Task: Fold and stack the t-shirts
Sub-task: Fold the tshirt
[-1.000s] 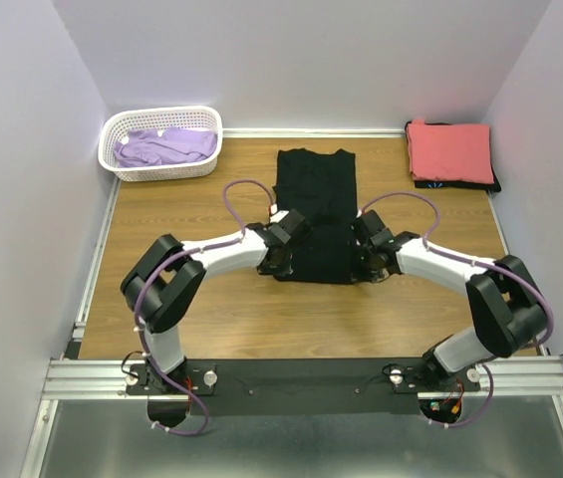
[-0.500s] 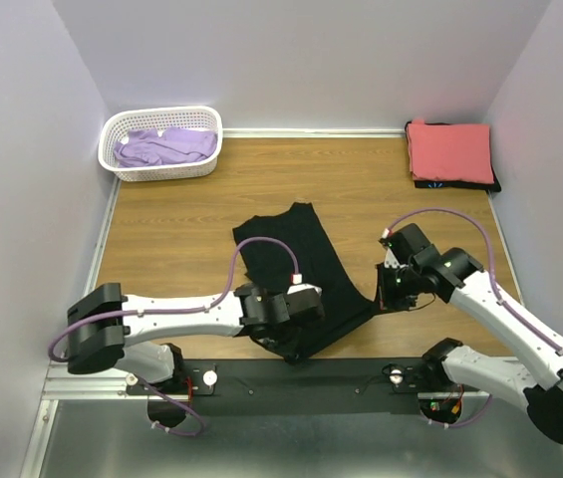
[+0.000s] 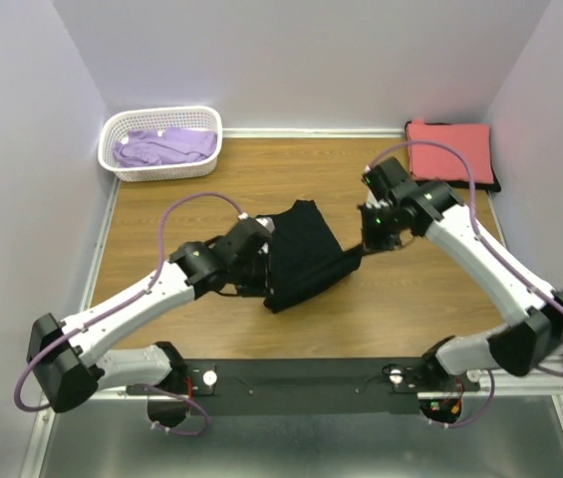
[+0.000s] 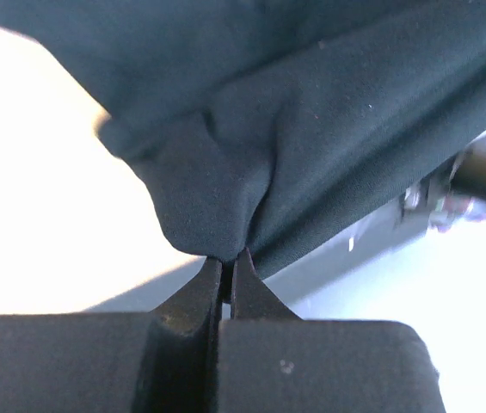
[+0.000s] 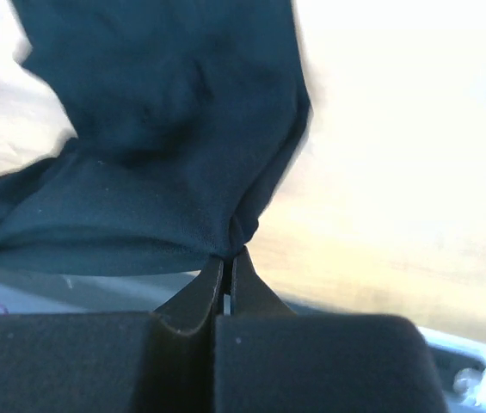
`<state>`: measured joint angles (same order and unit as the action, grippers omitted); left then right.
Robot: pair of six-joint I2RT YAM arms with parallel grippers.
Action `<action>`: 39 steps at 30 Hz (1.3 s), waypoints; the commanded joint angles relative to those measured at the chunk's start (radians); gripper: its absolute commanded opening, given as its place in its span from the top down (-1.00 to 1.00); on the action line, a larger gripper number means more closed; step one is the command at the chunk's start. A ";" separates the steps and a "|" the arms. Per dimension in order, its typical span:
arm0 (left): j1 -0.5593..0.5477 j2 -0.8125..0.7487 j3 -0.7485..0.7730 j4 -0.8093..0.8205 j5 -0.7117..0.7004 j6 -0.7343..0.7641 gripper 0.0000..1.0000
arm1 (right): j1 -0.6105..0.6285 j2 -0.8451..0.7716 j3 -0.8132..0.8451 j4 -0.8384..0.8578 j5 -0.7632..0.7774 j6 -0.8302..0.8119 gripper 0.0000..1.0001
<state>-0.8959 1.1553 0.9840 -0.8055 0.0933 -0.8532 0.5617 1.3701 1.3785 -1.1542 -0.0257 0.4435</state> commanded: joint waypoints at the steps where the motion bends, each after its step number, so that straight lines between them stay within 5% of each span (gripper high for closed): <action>1: 0.162 0.001 0.015 -0.014 0.057 0.153 1.00 | -0.011 0.145 0.175 0.039 0.107 -0.109 0.99; 8: 0.403 0.170 0.010 0.206 0.135 0.295 1.00 | -0.042 0.462 0.442 0.112 0.073 -0.226 0.99; 17: 0.610 0.418 -0.016 0.491 0.142 0.342 1.00 | -0.092 0.696 0.417 0.421 -0.022 -0.295 0.99; 26: 0.624 0.593 0.045 0.588 0.126 0.353 1.00 | -0.137 0.765 0.246 0.657 -0.026 -0.232 0.99; 39: 0.586 0.474 0.074 0.594 0.095 0.368 1.00 | -0.143 0.578 0.036 0.801 0.020 -0.177 0.99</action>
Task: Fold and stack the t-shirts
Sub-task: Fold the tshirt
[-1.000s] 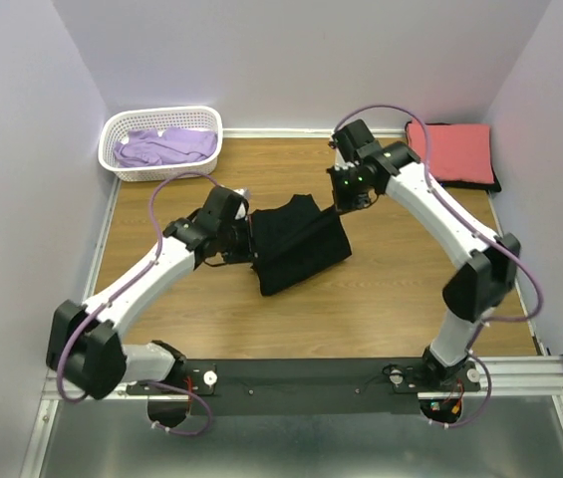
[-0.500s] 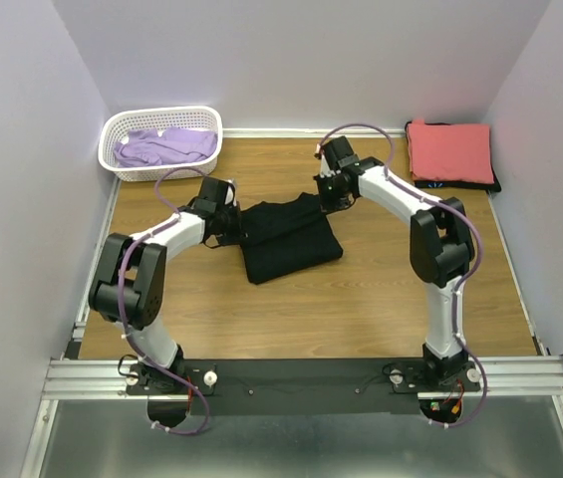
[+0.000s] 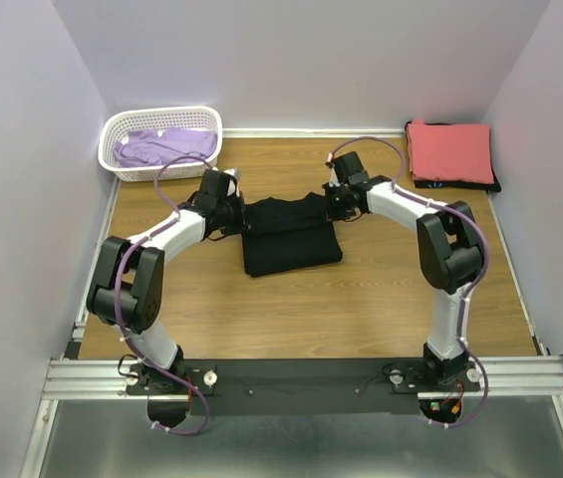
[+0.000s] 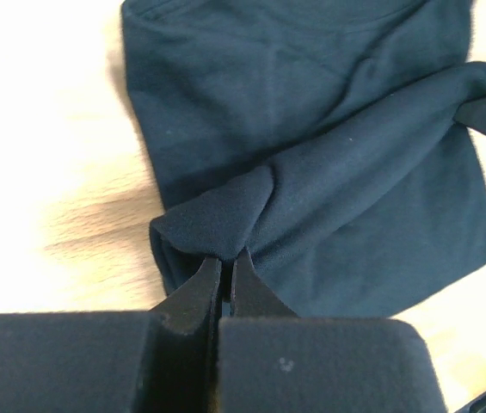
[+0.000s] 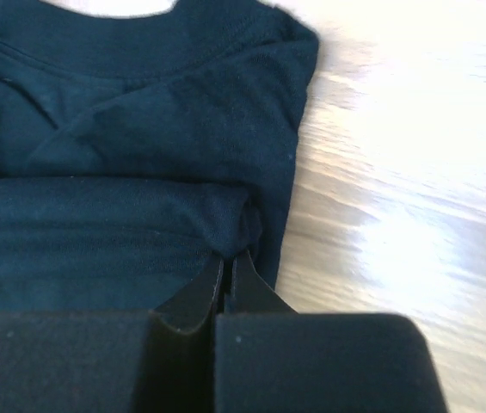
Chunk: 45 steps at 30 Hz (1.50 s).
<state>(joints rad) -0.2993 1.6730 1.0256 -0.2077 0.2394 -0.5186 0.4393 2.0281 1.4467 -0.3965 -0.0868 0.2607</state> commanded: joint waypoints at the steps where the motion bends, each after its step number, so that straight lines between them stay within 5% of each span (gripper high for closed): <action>1: -0.014 -0.047 0.036 -0.005 -0.054 0.034 1.00 | -0.020 -0.113 -0.038 0.050 0.108 0.006 0.99; 10: -0.017 -0.053 0.045 0.008 -0.060 0.028 1.00 | -0.020 -0.220 -0.117 0.090 0.202 0.026 0.99; 30: -0.014 0.212 0.142 0.045 -0.126 0.023 0.97 | -0.042 -0.043 -0.163 0.177 0.248 0.055 0.95; 33: -0.014 0.197 0.126 0.050 -0.132 0.014 0.63 | -0.042 -0.058 -0.167 0.177 0.236 0.048 0.81; 34: -0.014 0.176 0.122 0.048 -0.135 0.011 0.33 | -0.042 -0.087 -0.173 0.176 0.230 0.043 0.74; 38: -0.017 0.081 0.122 0.033 -0.138 0.012 -0.33 | -0.040 -0.181 -0.178 0.173 0.194 0.031 0.37; 41: -0.024 -0.033 0.131 0.008 -0.158 0.011 -0.59 | -0.031 -0.247 -0.175 0.157 0.173 0.034 0.10; 45: -0.055 -0.136 0.120 -0.019 -0.204 0.005 -0.59 | 0.007 -0.315 -0.175 0.156 0.153 0.041 0.08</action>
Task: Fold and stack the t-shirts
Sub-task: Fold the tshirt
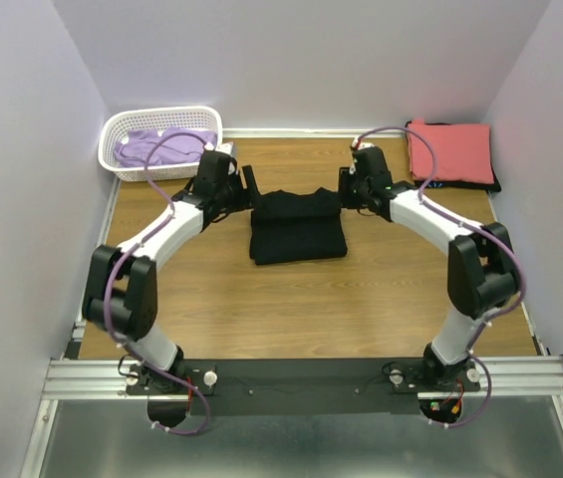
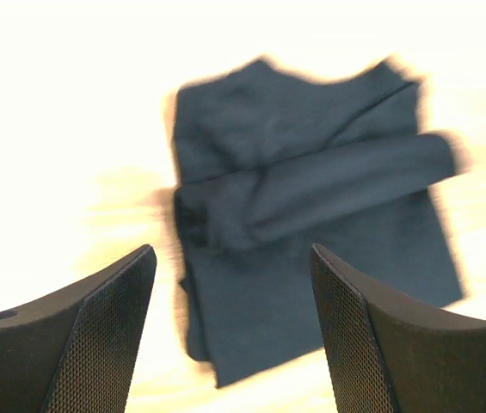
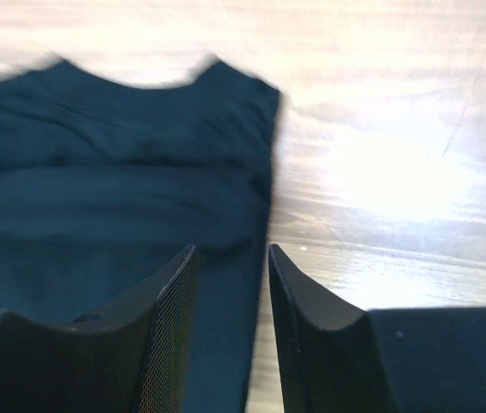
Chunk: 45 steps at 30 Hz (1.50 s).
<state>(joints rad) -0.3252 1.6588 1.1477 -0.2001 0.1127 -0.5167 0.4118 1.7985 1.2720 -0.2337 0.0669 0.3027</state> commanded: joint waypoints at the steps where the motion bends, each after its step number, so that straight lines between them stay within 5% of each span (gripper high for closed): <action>1: -0.035 -0.138 -0.008 -0.032 -0.085 0.003 -0.59 | 0.044 -0.093 0.001 -0.007 -0.015 0.003 0.08; 13: -0.149 -0.218 -0.180 -0.024 -0.139 -0.052 -0.28 | 0.180 0.083 0.079 0.046 -0.225 0.067 0.58; 21: -0.155 -0.212 -0.201 -0.016 -0.153 -0.040 -0.27 | 0.167 0.258 0.216 0.045 -0.082 0.004 0.62; 30: -0.155 -0.183 -0.206 -0.010 -0.134 -0.032 -0.29 | -0.019 0.469 0.542 0.008 -0.061 0.024 0.56; 38: -0.155 -0.091 -0.131 0.001 -0.119 -0.029 -0.23 | -0.042 0.248 0.400 0.004 -0.214 -0.016 0.53; 45: -0.141 0.082 0.053 -0.027 -0.128 0.004 0.31 | -0.042 0.098 0.188 0.016 -0.410 -0.085 0.53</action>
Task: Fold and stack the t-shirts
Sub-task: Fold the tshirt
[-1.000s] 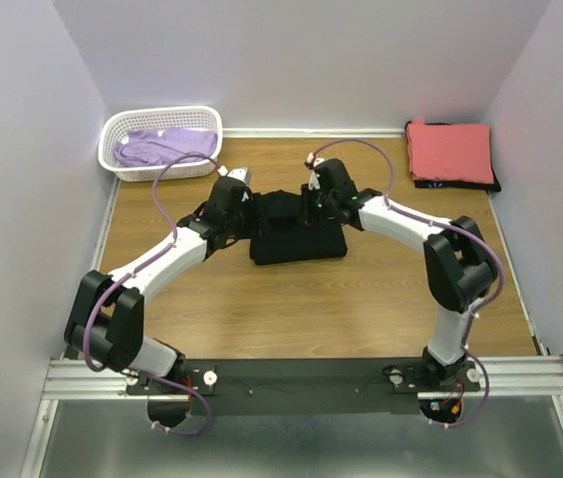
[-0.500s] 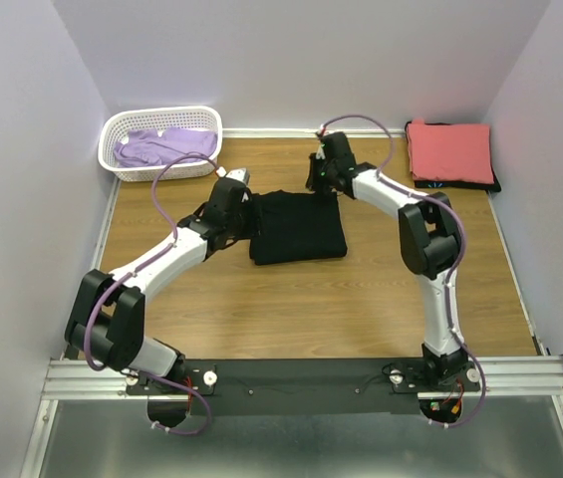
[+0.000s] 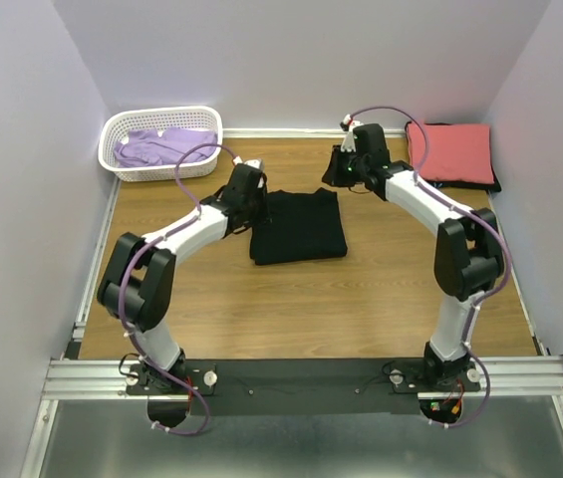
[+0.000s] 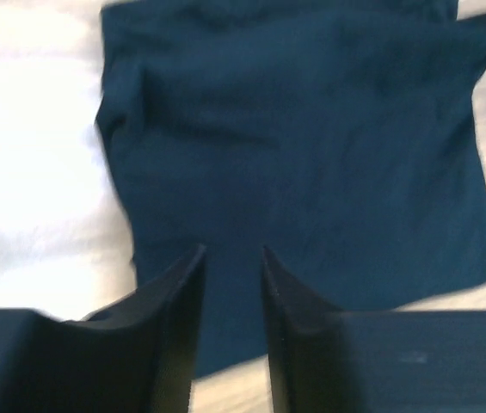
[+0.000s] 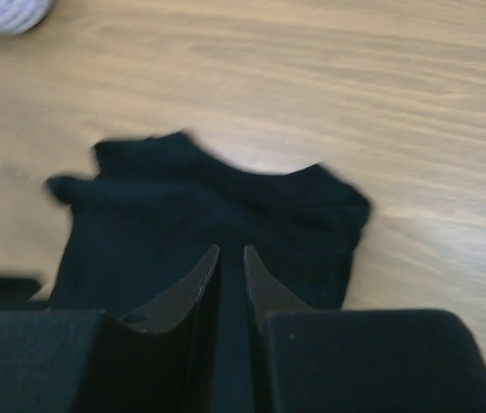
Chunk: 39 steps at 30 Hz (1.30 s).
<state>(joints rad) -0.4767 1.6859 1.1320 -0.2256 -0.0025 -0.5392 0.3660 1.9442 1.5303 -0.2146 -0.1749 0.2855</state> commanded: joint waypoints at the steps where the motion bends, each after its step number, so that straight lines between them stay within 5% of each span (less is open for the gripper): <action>1: 0.019 0.092 0.080 0.000 -0.014 0.030 0.34 | 0.004 -0.048 -0.079 -0.003 -0.198 -0.083 0.53; 15: 0.125 0.403 0.374 0.000 0.042 0.094 0.47 | -0.108 0.272 0.086 0.001 -0.498 -0.172 0.55; 25: 0.205 0.540 0.446 0.034 0.211 0.059 0.50 | -0.234 0.551 0.264 0.044 -0.681 0.021 0.56; 34: 0.234 0.519 0.430 0.077 0.321 0.016 0.50 | -0.283 0.523 0.203 0.093 -0.739 0.118 0.54; 39: 0.230 0.375 0.373 0.130 0.326 -0.034 0.15 | -0.280 0.348 0.153 0.110 -0.741 0.141 0.45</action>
<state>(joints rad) -0.2562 2.1826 1.5436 -0.1219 0.3023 -0.5369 0.1009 2.4222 1.7313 -0.0978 -0.9398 0.4076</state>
